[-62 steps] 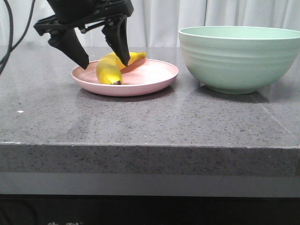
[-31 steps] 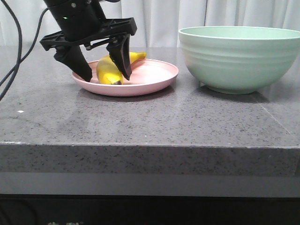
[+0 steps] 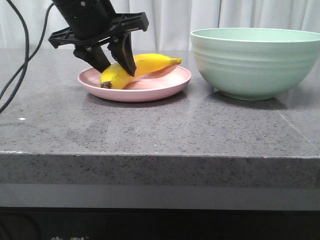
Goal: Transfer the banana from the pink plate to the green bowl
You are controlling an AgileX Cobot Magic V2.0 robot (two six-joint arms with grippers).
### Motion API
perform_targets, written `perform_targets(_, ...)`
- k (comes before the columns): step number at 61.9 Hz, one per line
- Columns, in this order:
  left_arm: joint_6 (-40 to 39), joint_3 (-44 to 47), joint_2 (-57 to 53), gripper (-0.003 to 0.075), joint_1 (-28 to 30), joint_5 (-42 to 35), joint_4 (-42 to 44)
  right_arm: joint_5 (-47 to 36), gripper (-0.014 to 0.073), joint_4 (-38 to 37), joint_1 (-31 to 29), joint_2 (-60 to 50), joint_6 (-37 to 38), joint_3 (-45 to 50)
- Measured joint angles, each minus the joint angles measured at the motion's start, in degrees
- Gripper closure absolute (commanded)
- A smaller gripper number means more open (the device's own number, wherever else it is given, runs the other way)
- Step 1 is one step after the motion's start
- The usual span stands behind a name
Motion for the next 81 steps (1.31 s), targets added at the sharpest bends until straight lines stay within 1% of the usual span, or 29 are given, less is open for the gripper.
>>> perform_targets(5, 0.0, 0.0, 0.1, 0.0679, 0.0, -0.5, 0.0, 0.0, -0.0059, 0.0, 0.0, 0.0, 0.0, 0.0)
perform_targets(10, 0.0, 0.0, 0.1, 0.0699, 0.0, -0.8, 0.4, 0.0, -0.0059, 0.0, 0.0, 0.0, 0.0, 0.0)
perform_targets(21, 0.0, 0.0, -2.2, 0.0699, 0.0, -1.4, 2.9, 0.0, -0.0059, 0.0, 0.0, 0.0, 0.0, 0.0)
perform_targets(35, 0.1, 0.0, -10.0, 0.0699, 0.0, -2.5, 4.1, 0.3, -0.0059, 0.0, 0.0, 0.2, 0.0, 0.0)
perform_targets(39, 1.4, 0.0, -11.9, 0.0699, 0.0, -1.5, 4.1, 2.1, -0.0059, 0.3, 0.0, 0.9, 0.0, -1.1)
perform_targets(46, 4.0, 0.0, -15.1, 0.0699, -0.3, 1.7, 4.2, 7.5, -0.0059, 3.7, 0.0, 4.3, 0.0, -5.0)
perform_targets(53, 6.7, 0.9, -17.8, 0.0699, -1.6, 4.3, 4.3, 12.3, -0.0059, 10.6, 0.0, 11.6, -0.8, -10.1)
perform_targets(59, 8.5, 2.6, -19.7, 0.0699, -2.8, 5.7, 4.3, 14.3, -0.0059, 19.8, 0.0, 18.4, -5.5, -14.9)
perform_targets(68, 10.0, 5.5, -21.8, 0.0699, -3.8, 7.4, 4.3, 17.5, -0.0059, 40.1, 0.0, 30.4, -20.7, -22.8)
perform_targets(74, 10.4, 6.7, -22.9, 0.0699, -3.9, 7.7, 4.3, 21.3, -0.0059, 53.4, 0.0, 39.8, -32.9, -28.8)
perform_targets(78, 10.4, 7.0, -23.3, 0.0699, -3.9, 7.7, 4.4, 23.8, -0.0059, 59.4, 0.1, 45.3, -37.5, -33.1)
perform_targets(81, 10.4, 7.1, -23.5, 0.0699, -3.9, 7.5, 4.4, 25.7, -0.0059, 61.5, 0.2, 49.4, -39.3, -36.3)
